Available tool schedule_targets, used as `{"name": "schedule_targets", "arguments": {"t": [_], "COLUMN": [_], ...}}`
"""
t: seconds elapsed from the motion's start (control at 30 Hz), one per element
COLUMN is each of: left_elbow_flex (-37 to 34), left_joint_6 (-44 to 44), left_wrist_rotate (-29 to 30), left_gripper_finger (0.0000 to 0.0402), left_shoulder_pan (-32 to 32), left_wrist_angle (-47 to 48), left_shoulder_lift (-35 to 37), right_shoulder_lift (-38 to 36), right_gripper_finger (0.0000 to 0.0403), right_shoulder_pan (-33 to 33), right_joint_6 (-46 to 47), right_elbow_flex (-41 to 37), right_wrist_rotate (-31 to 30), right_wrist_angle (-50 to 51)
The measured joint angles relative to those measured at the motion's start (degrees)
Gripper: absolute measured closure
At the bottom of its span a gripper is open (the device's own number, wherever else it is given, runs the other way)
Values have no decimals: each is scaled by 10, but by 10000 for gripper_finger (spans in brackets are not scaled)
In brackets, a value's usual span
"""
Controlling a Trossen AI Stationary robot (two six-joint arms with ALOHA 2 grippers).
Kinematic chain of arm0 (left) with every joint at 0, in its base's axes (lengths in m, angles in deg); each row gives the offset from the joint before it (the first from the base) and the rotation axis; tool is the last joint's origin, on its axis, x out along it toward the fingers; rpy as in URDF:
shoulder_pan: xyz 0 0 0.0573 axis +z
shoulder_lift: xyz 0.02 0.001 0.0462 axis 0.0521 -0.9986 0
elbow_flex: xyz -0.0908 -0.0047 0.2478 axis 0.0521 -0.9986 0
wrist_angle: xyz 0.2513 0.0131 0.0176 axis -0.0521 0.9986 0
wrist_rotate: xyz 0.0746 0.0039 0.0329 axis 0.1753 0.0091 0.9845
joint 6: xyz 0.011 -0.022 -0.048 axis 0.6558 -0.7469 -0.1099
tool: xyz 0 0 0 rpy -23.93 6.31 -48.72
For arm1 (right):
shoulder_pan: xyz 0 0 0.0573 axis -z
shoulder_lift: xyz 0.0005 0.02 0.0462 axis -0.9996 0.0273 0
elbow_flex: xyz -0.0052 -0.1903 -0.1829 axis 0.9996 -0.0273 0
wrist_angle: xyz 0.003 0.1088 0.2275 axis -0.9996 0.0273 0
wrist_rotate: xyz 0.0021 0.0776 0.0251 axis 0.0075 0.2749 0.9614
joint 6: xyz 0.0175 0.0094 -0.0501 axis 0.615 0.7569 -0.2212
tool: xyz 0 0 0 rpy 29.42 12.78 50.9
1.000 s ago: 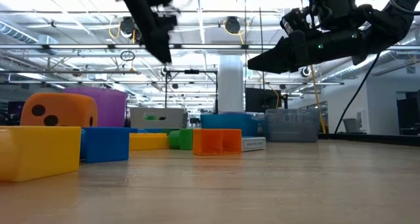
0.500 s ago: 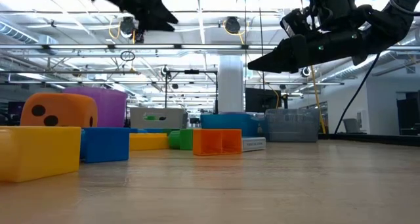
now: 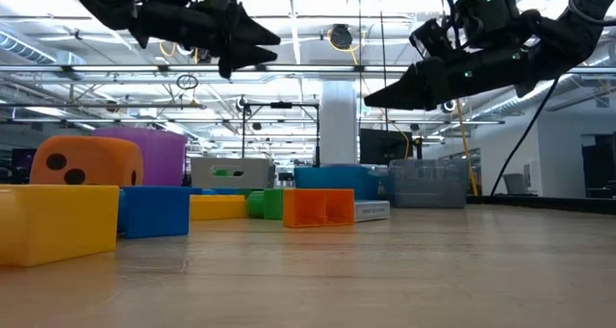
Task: Pick & Place Toys
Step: Put the blue game piece into the gray bin
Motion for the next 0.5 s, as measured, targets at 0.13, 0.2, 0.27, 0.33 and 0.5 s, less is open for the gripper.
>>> {"name": "schedule_targets", "arguments": {"t": [0.13, 0.2, 0.27, 0.33, 0.5], "left_elbow_flex": [5, 8, 16, 21, 42], "left_joint_6": [15, 25, 32, 33, 40], "left_wrist_rotate": [41, 88, 136, 166, 206], "left_gripper_finger": [188, 188, 188, 188, 188], "left_shoulder_pan": [-44, -64, -84, -102, -138], "left_wrist_angle": [36, 80, 119, 155, 200], "left_shoulder_lift": [4, 12, 12, 12, 12], "right_shoulder_lift": [0, 0, 0, 0, 0], "right_gripper_finger": [115, 115, 115, 115, 115], "right_shoulder_pan": [1, 1, 0, 0, 0], "right_joint_6": [0, 0, 0, 0, -1], "right_elbow_flex": [0, 0, 0, 0, 0], "right_wrist_rotate": [0, 2, 2, 2, 2], "right_wrist_angle": [4, 6, 7, 12, 12]}}
